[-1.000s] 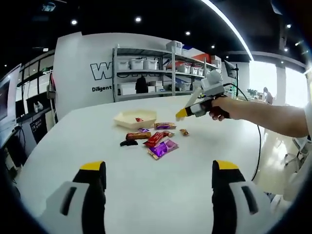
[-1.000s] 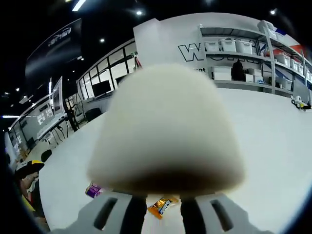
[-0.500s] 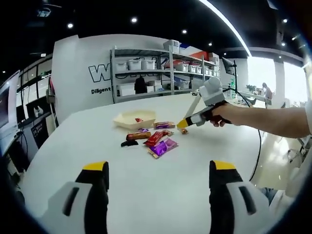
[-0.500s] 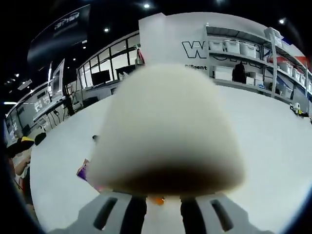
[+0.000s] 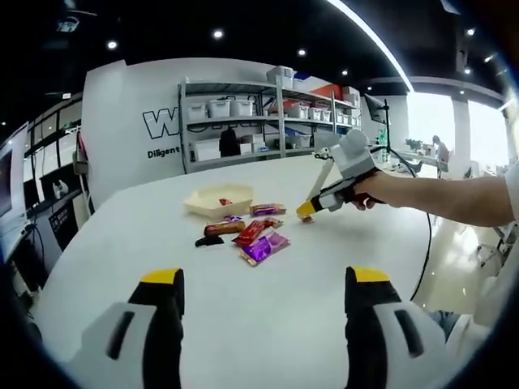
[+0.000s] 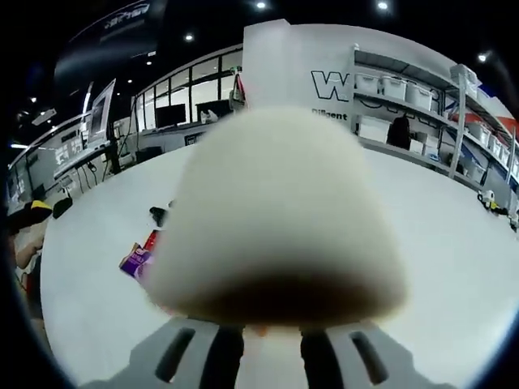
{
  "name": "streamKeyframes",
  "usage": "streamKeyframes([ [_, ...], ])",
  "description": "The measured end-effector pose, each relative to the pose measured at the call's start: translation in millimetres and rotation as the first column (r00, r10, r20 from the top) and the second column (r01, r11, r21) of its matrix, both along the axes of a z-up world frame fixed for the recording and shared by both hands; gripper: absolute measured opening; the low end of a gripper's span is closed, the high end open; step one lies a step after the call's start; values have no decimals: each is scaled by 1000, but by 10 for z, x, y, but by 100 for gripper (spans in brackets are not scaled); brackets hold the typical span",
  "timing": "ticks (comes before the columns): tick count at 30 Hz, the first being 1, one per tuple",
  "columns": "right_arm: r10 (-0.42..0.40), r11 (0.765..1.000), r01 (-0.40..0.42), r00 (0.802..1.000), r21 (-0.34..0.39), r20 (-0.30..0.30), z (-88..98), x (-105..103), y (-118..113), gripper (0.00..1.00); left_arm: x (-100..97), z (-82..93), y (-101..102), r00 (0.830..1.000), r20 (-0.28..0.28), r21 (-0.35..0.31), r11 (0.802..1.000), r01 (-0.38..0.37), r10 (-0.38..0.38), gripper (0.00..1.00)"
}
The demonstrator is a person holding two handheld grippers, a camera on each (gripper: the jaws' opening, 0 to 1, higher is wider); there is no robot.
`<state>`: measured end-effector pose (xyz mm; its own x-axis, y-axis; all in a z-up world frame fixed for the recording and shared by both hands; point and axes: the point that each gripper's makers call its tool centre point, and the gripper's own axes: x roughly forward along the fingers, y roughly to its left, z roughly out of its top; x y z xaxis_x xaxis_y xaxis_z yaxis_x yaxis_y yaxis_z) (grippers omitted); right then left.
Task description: Place the target food into the container with the food tongs after gripping and lifting it, then release it inside without dropping or visibly crushing the food.
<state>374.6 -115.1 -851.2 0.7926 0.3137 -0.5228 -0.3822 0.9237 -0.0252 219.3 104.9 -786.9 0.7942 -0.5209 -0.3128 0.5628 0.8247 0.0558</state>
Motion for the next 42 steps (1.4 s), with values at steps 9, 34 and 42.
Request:
streamKeyframes([
  [9,-16,999,17,1000,-50,10,23,-61,-191,19,-9,9,2,1000,3,-4,1000,-2,2,80],
  [34,-9,1000,9,1000,20,9,10,-14,-254,22,-10,40,30,1000,6,-3,1000,-16,17,79],
  [42,6,1000,-5,1000,21,-4,-80,-19,-250,22,-27,17,-47,1000,1,6,1000,-4,4,78],
])
